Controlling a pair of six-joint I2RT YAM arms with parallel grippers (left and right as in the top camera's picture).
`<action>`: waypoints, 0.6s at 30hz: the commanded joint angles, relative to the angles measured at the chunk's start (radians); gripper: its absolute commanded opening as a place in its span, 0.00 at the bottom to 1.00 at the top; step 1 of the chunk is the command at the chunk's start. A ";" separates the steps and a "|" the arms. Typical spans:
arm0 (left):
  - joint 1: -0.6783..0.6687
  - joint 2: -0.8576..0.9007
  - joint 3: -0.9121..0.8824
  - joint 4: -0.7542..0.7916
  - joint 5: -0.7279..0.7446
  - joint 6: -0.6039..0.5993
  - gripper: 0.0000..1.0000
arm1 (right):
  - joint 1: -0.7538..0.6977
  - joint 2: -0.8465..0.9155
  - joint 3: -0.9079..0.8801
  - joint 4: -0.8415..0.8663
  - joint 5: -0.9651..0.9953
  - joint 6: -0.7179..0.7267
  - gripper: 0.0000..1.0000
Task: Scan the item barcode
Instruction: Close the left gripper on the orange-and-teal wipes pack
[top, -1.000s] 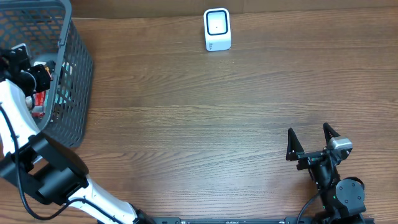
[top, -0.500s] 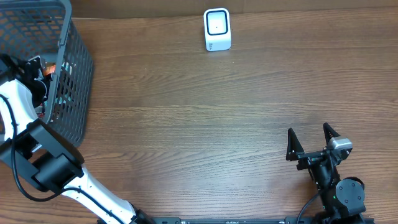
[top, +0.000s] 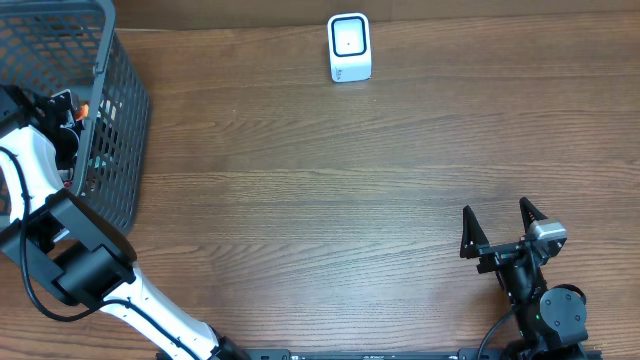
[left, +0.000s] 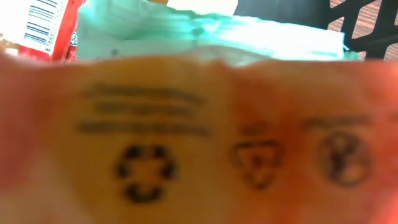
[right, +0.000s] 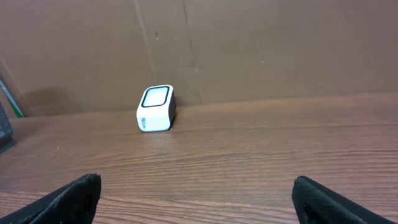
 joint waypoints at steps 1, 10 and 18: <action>-0.001 0.014 0.015 -0.010 -0.010 0.011 0.52 | -0.006 -0.006 -0.011 0.004 0.002 0.003 1.00; -0.001 0.014 0.163 -0.106 -0.033 0.007 0.42 | -0.006 -0.006 -0.011 0.004 0.002 0.003 1.00; -0.001 0.002 0.391 -0.239 -0.040 -0.058 0.41 | -0.006 -0.006 -0.011 0.004 0.002 0.003 1.00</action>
